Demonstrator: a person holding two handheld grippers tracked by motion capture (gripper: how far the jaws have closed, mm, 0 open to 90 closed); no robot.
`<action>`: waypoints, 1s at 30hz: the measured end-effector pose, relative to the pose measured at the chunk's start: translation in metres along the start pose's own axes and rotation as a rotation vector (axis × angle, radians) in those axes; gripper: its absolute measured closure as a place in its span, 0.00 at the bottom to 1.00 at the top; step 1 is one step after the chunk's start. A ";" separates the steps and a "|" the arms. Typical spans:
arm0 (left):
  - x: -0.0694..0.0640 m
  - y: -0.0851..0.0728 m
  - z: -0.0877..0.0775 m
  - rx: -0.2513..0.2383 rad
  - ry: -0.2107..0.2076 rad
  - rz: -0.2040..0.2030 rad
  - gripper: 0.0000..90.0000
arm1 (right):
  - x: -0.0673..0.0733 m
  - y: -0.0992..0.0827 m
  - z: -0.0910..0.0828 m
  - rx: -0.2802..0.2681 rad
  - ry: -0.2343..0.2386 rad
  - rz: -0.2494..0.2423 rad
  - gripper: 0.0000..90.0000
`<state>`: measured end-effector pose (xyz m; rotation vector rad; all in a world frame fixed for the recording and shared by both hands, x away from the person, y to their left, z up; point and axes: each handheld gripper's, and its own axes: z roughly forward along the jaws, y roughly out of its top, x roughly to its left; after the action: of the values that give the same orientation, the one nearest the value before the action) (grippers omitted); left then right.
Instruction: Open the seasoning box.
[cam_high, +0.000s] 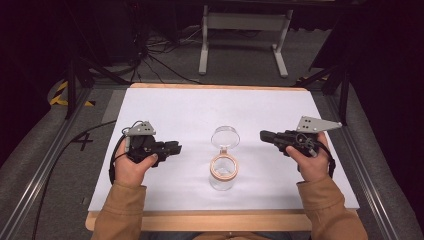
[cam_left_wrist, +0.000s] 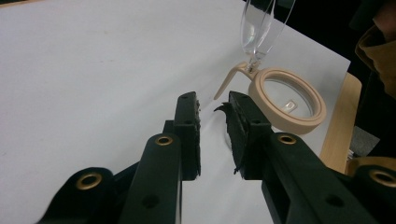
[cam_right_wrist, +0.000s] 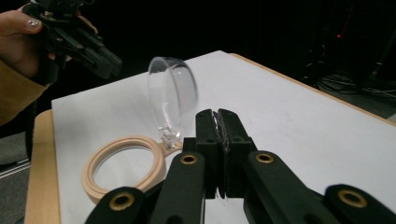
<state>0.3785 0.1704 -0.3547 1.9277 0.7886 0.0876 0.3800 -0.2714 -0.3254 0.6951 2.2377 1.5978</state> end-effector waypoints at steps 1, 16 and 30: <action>0.001 0.000 -0.001 0.003 0.002 -0.001 0.82 | -0.002 0.000 -0.002 0.002 -0.007 0.003 0.98; 0.014 -0.004 0.002 0.027 0.063 -0.040 0.79 | -0.048 -0.025 -0.028 0.112 -0.207 0.097 0.93; 0.027 -0.010 0.009 0.057 0.082 -0.082 0.77 | -0.077 -0.065 -0.016 0.324 -0.358 0.175 0.83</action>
<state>0.3987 0.1816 -0.3743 1.9531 0.9329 0.0949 0.4227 -0.3434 -0.3837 1.1889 2.2264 1.0742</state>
